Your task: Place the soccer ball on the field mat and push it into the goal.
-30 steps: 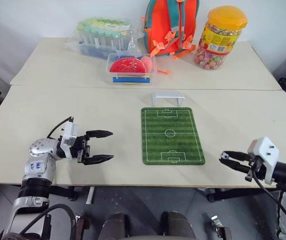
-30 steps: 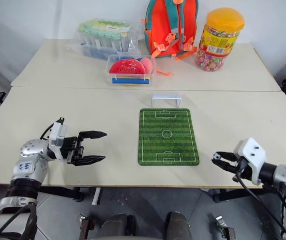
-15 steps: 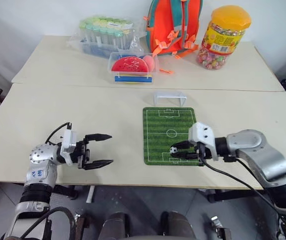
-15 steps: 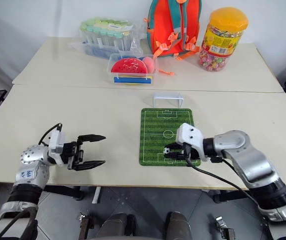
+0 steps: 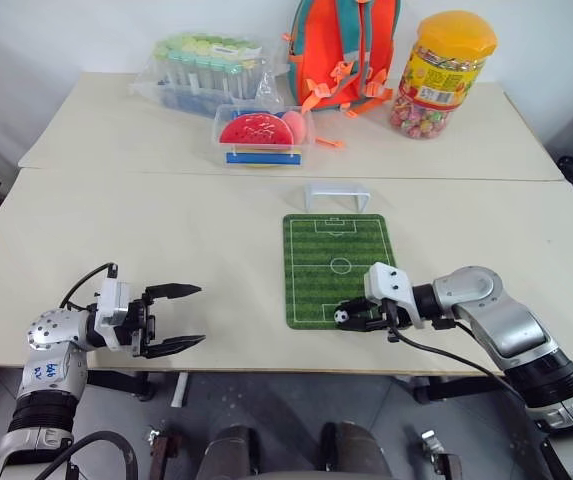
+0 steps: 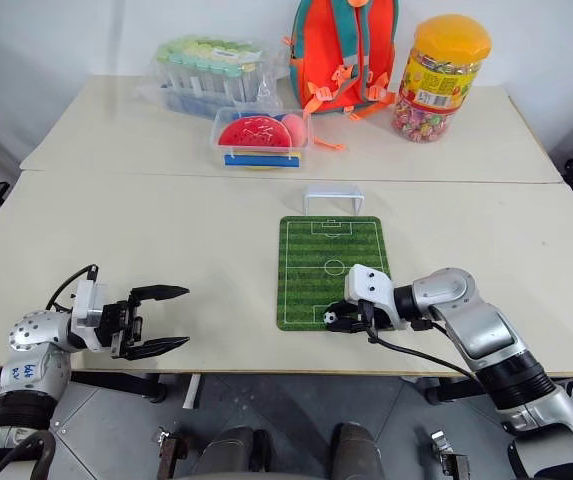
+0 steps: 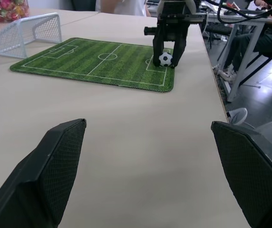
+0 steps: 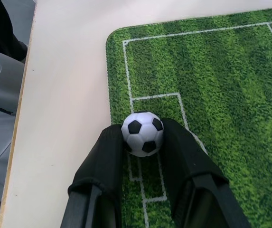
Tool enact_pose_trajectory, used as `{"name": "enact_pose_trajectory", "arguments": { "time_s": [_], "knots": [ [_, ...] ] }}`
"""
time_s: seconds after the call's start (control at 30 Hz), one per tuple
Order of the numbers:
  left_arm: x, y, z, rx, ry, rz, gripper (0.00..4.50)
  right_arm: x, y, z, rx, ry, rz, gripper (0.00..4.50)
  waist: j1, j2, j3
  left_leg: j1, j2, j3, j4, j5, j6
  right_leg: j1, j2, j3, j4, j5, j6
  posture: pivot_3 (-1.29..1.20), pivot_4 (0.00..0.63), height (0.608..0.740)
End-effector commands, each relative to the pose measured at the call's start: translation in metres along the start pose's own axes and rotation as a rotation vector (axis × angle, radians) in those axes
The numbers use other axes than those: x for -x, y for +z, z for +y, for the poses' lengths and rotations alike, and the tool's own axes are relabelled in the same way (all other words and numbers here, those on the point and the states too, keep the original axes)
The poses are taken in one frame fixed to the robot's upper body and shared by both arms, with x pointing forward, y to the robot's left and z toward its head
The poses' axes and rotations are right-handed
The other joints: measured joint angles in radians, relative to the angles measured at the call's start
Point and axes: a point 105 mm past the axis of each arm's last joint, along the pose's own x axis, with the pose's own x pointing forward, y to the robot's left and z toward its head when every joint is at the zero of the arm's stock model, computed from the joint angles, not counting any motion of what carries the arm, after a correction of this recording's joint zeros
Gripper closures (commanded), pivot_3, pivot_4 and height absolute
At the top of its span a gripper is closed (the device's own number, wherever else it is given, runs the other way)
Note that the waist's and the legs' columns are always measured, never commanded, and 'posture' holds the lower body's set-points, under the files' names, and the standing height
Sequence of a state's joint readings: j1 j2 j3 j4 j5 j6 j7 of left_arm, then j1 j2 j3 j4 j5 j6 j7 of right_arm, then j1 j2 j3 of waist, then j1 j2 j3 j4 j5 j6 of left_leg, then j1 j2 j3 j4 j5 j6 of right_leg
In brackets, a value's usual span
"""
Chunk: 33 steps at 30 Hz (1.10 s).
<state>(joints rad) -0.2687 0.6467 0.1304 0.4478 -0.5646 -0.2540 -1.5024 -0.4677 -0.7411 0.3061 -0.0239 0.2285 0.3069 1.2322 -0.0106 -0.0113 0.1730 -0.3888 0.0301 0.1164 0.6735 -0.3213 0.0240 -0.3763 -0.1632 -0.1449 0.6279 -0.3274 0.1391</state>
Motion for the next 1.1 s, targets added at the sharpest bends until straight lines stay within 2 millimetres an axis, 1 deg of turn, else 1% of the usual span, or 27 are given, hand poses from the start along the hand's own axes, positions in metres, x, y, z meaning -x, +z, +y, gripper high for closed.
{"name": "enact_pose_trajectory", "arguments": {
  "time_s": [0.03,0.23,0.27,0.33,0.5,0.83,1.0,1.1],
  "knots": [
    [0.001,0.008,-0.009,-0.039,-0.091,-0.023,0.0,0.005,0.002,-0.006,0.014,-0.023,-0.002,3.66,0.0,0.0,0.0,0.0,0.0,0.0,0.0,0.0,0.0,0.0,0.0,0.0,0.0,0.0,0.0,0.0,0.15,0.74],
    [0.0,0.008,-0.007,-0.042,-0.092,-0.025,0.0,0.006,-0.004,-0.003,0.005,-0.012,0.013,3.66,0.0,0.0,0.0,0.0,0.0,0.0,0.0,0.0,0.0,0.0,0.0,0.0,0.0,0.0,0.0,0.0,0.15,0.74],
    [0.0,0.008,-0.006,-0.042,-0.092,-0.024,0.0,0.006,-0.005,-0.002,0.004,-0.011,0.015,2.92,0.0,0.0,0.0,0.0,0.0,0.0,0.0,0.0,0.0,0.0,0.0,0.0,0.0,0.0,0.0,0.0,0.15,0.74],
    [-0.001,0.008,-0.005,-0.043,-0.092,-0.024,0.0,0.006,-0.005,-0.002,0.004,-0.013,0.014,2.37,0.0,0.0,0.0,0.0,0.0,0.0,0.0,0.0,0.0,0.0,0.0,0.0,0.0,0.0,0.0,0.0,0.15,0.74],
    [-0.005,0.009,-0.002,-0.045,-0.094,-0.031,0.0,0.006,-0.001,-0.003,0.013,-0.02,0.007,2.37,0.0,0.0,0.0,0.0,0.0,0.0,0.001,0.0,0.0,0.001,0.0,0.0,0.0,0.0,0.0,0.0,0.15,0.74],
    [-0.011,0.011,0.001,-0.05,-0.102,-0.042,0.0,0.013,0.015,-0.002,0.065,-0.028,-0.008,2.37,0.001,0.0,0.0,0.0,0.0,0.0,0.001,0.0,0.0,0.0,0.0,0.0,0.0,0.0,0.0,0.0,0.15,0.74],
    [-0.013,0.012,0.002,-0.051,-0.111,-0.045,0.0,0.023,0.037,-0.008,0.136,-0.092,-0.029,2.37,0.004,0.0,0.0,-0.001,0.0,0.0,0.001,0.0,0.0,0.0,0.0,0.0,0.0,0.0,0.0,0.0,0.15,0.74],
    [-0.014,0.012,0.002,-0.051,-0.122,-0.048,0.0,0.034,0.053,-0.013,0.171,-0.15,-0.031,2.37,0.005,0.0,0.0,-0.001,0.0,0.0,0.001,0.0,0.0,0.0,0.0,0.0,0.0,0.0,0.0,0.0,0.15,0.74]
  ]
}}
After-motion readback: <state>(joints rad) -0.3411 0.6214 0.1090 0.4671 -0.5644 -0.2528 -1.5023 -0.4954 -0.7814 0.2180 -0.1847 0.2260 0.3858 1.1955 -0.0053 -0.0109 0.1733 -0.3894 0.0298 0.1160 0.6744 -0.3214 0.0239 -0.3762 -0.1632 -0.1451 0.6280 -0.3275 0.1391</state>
